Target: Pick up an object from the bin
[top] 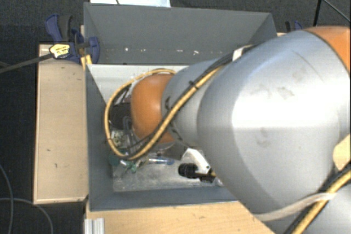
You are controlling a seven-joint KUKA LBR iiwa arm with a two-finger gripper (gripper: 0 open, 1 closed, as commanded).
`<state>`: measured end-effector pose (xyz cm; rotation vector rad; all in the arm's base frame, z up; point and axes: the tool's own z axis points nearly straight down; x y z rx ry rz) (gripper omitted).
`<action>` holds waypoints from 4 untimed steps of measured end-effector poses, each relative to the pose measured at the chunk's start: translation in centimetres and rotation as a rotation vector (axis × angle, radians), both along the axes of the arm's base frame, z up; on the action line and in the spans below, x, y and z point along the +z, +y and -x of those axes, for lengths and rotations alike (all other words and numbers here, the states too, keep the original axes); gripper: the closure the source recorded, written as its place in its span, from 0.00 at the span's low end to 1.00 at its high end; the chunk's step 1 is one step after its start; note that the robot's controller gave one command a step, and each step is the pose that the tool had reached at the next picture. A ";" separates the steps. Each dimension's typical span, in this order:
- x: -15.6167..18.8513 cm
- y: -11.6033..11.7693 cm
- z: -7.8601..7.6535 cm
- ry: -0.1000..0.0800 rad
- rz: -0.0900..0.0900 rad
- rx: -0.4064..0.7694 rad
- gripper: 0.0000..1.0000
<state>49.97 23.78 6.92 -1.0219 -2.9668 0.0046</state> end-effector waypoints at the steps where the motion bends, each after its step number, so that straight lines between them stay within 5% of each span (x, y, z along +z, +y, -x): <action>1: 0.0 0.0 0.0 -0.001 0.000 -0.002 0.00; 2: 0.0 0.0 0.0 0.001 0.000 -0.004 1.00; 4: 7.1 -0.1 -0.3 -0.009 -0.003 -0.002 1.00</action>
Offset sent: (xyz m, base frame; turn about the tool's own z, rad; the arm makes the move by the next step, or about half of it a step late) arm 0.0000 0.0000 0.0000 0.0000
